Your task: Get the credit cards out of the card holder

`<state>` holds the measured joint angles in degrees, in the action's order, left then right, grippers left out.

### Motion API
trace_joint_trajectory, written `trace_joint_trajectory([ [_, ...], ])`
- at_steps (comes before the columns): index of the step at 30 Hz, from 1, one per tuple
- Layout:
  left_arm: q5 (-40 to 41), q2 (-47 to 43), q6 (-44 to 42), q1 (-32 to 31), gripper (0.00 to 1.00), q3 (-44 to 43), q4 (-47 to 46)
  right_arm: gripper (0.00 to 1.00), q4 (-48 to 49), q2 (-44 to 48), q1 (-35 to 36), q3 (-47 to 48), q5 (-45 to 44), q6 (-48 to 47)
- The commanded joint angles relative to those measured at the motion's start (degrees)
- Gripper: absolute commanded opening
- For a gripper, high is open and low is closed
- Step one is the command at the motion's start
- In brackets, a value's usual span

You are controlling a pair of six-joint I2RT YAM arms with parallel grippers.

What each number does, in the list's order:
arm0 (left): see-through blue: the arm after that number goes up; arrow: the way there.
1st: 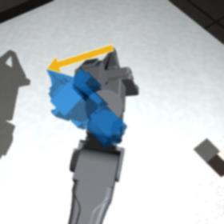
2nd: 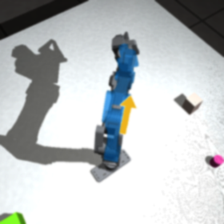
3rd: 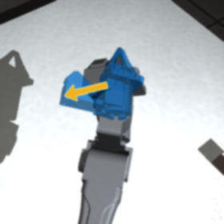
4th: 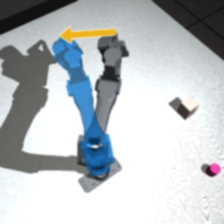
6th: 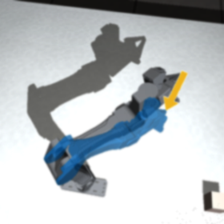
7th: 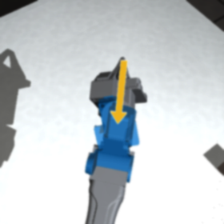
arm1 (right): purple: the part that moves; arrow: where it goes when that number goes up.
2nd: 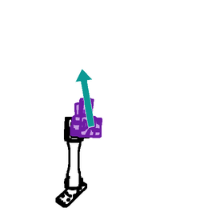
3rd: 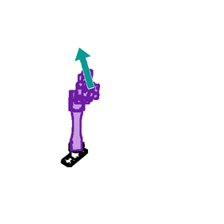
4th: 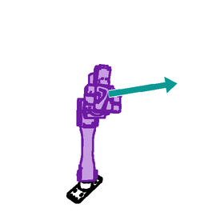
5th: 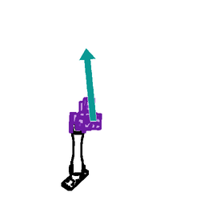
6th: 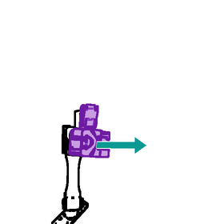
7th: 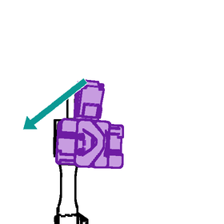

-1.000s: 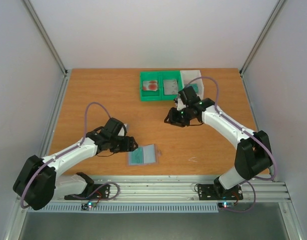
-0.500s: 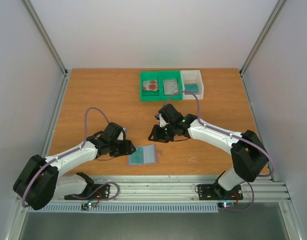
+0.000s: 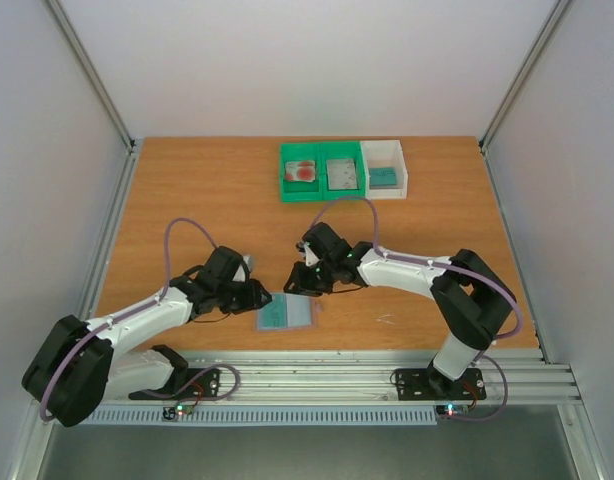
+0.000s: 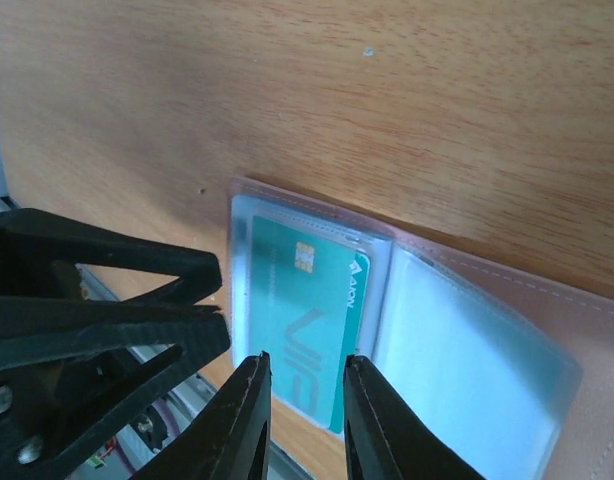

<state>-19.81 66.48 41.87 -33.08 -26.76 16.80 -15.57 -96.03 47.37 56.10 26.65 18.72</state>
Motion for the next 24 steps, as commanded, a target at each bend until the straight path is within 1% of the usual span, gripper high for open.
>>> trace_joint_trajectory([
  [1, -1.3, 0.1, 0.2, 0.1, 0.36, 0.7, -4.0, 0.22, 5.1, -2.0, 0.7, -1.3, 1.3, 0.7],
  [4, -1.0, 0.3, -0.1, 0.2, 0.32, 1.1, -4.1, 0.21, 7.2, -3.3, 0.9, -2.5, 2.1, 1.2],
  [10, -2.6, 2.1, -0.5, 0.1, 0.20, 2.1, -5.5, 0.19, 10.5, -5.4, 0.9, -3.8, 3.5, 2.3],
  [19, -2.2, 4.5, -0.9, 0.1, 0.04, 2.3, -5.8, 0.17, 11.1, -6.3, 0.9, -4.6, 4.0, 1.9],
  [24, -2.1, 4.7, -0.9, 0.2, 0.03, 2.4, -5.7, 0.16, 11.7, -7.6, 0.8, -4.7, 4.6, 2.3],
])
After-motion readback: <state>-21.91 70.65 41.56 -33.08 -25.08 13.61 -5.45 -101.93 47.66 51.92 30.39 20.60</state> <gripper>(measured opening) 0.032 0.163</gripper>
